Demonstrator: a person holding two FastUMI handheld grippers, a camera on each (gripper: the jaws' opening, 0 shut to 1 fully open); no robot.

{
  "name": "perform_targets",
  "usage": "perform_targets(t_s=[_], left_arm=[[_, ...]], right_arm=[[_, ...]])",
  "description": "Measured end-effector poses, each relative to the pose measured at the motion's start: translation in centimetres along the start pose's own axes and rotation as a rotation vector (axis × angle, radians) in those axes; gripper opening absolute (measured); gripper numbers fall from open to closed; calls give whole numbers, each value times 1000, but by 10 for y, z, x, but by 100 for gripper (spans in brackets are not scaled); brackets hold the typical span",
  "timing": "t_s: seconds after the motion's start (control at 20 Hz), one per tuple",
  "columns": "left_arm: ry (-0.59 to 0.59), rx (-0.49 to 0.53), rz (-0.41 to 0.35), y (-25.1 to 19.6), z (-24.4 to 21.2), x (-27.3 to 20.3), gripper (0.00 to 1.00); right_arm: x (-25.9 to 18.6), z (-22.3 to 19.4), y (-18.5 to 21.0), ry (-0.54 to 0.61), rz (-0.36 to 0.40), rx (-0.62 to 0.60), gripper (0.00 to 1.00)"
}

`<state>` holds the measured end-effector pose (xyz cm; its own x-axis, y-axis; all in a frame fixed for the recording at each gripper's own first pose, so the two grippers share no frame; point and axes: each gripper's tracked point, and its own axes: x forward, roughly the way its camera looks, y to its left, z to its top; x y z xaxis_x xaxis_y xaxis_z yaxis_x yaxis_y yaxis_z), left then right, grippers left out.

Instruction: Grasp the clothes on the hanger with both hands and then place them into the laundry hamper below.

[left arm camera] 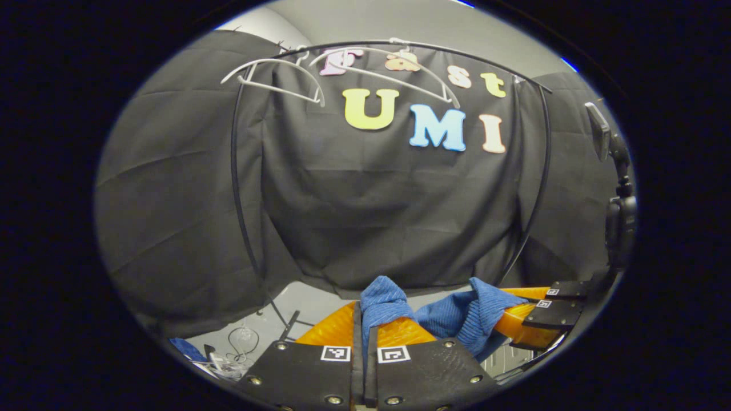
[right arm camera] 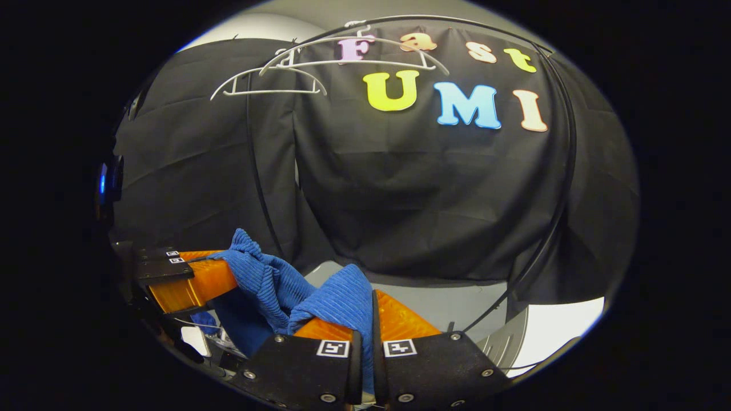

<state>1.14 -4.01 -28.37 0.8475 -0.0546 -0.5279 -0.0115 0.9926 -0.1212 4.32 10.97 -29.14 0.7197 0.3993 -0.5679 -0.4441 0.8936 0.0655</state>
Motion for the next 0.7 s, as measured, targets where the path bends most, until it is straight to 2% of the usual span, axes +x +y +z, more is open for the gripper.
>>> perform_targets(t_s=[0.3, 0.4, 0.5, 0.55, 0.6, 0.65, 0.7], left_arm=[[181, 71, 52, 26, -78, -9, 0], [238, 92, 70, 31, -99, -4, 3], [274, 97, 84, 35, -110, 1, 0], [278, 95, 100, 40, -112, 5, 17], [280, 94, 110, 45, -115, 7, 34], [290, 94, 121, 51, -118, 5, 51], [303, 99, 127, 56, -124, -2, 68]], right_arm=[[8, -49, 2, 124, 7, -27, 13], [9, -60, -3, 149, -9, -40, 14], [9, -69, -8, 165, -32, -58, 28], [8, -72, -11, 172, -41, -64, 44], [8, -76, -12, 178, -51, -64, 53], [7, -79, -14, 186, -64, -65, 69], [7, -83, -17, 196, -78, -66, 78]])
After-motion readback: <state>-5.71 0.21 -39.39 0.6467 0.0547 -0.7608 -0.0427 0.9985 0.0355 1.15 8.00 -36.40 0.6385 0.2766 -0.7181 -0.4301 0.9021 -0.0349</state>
